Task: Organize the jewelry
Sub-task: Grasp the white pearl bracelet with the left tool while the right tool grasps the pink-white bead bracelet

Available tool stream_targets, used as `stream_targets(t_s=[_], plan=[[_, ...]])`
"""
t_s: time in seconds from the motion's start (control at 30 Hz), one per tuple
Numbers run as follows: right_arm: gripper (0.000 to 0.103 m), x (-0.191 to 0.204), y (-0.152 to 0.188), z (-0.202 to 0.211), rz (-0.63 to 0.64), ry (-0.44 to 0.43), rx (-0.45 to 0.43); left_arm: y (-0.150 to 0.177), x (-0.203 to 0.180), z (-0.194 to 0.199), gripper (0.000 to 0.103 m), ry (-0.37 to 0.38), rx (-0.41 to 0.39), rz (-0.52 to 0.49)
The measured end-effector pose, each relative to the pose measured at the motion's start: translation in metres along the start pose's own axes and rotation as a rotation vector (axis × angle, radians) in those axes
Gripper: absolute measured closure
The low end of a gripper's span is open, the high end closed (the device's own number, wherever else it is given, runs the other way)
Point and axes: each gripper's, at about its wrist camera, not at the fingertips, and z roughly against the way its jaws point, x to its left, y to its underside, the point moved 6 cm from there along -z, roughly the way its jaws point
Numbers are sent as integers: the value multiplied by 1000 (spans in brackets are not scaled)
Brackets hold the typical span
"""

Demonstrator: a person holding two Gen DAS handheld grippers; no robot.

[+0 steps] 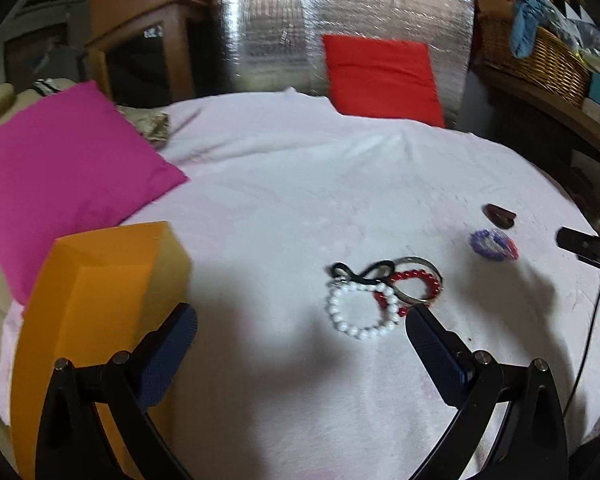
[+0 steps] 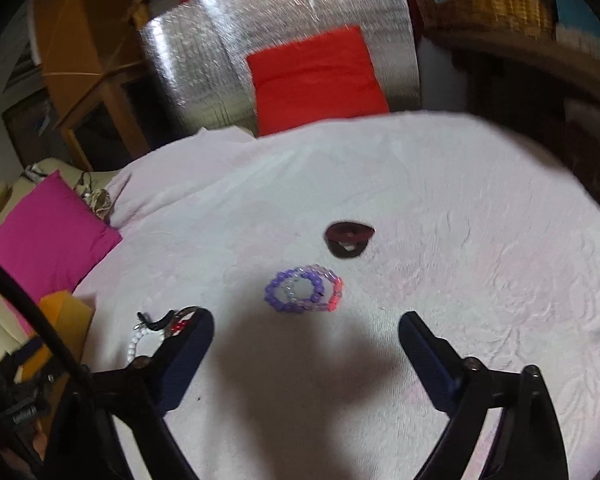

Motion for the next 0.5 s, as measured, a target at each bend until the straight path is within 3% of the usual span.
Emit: stream_targets(t_s=[0.17,0.27,0.33,0.43,0.5], plan=[[24,-23,-3,-21,-71,-22,47,0,-26,-17,0,76,61,-18],[38,-28,-3,-34,-89,-52,76,1,-37,-28,0,84,93,-27],[42,-28,-4,-46,-94,-49,94,2,-40,-37,2,80,114,-23],[46,-27,-5,-65,-98,-46,114,6,-43,-48,10,89,152,-11],[48,-26,-6,-75,-105,-42,127,10,-43,-57,22,98,182,-10]])
